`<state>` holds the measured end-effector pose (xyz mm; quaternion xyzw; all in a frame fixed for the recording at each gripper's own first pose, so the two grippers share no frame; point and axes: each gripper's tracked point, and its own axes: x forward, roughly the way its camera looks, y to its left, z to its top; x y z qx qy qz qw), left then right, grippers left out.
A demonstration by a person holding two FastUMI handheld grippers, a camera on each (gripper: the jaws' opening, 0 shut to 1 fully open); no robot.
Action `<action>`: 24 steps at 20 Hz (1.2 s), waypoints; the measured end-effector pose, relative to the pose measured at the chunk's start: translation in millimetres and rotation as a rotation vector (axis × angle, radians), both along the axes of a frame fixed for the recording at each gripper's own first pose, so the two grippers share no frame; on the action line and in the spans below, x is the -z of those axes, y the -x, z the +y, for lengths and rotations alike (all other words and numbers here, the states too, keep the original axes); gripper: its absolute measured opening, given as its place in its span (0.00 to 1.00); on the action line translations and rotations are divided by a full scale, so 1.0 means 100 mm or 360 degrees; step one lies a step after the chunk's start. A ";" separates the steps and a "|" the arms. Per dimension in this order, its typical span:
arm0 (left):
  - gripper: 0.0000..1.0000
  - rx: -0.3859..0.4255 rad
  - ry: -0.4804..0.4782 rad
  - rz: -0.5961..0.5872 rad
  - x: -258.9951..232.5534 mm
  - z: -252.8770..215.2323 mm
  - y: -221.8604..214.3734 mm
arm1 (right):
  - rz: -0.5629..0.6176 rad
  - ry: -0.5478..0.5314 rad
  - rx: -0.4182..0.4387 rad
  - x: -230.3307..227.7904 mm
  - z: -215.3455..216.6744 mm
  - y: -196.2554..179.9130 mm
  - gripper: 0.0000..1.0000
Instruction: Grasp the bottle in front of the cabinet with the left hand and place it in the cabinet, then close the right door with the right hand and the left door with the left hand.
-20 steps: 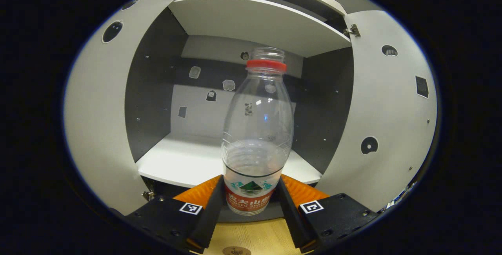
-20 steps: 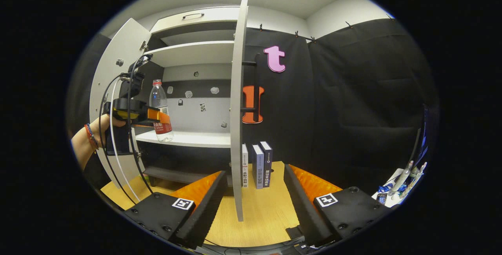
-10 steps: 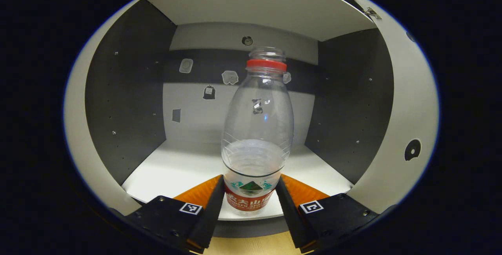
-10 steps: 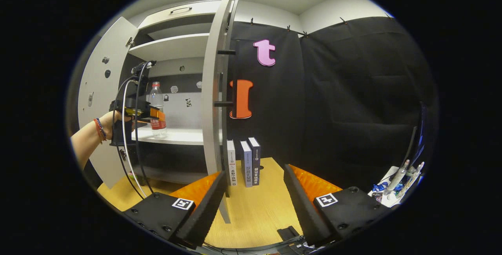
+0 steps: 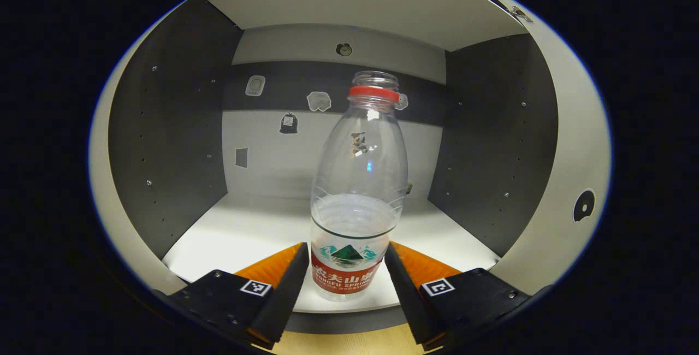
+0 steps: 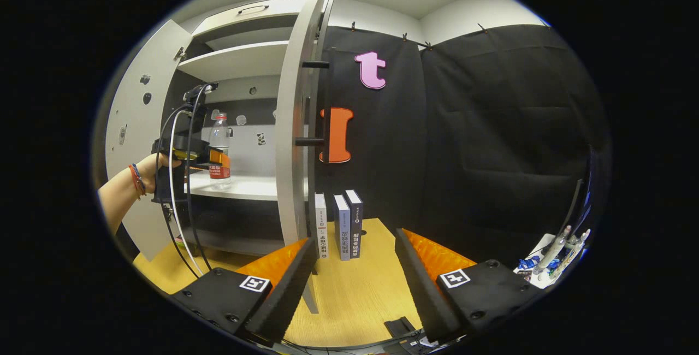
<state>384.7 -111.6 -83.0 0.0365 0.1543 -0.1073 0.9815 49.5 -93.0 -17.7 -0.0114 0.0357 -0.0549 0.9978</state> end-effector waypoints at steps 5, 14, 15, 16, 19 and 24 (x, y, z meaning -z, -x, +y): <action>0.95 -0.0050 0.0004 -0.0037 -0.10 0.08 0.10 | -0.0014 -0.0007 -0.0002 -0.03 0.01 0.03 0.97; 0.95 -0.0023 0.0070 -0.0134 -0.53 0.25 0.83 | -0.0071 0.0021 0.0012 -0.17 -0.04 0.20 0.97; 0.95 -0.0018 0.0055 -0.0147 -0.61 0.28 0.96 | -0.0078 0.0019 0.0003 -0.20 -0.05 0.20 0.97; 0.95 -0.0012 0.0045 -0.0169 -0.70 0.32 1.07 | -0.0083 0.0016 -0.0009 -0.22 -0.05 0.22 0.97; 0.94 0.0002 0.0057 -0.0251 -0.96 0.47 1.45 | -0.0099 -0.0003 -0.0023 -0.30 -0.12 0.24 0.97; 0.95 -0.0039 0.0097 -0.0327 -1.20 0.73 2.07 | -0.0141 0.0027 -0.0052 -0.43 -0.19 0.17 0.97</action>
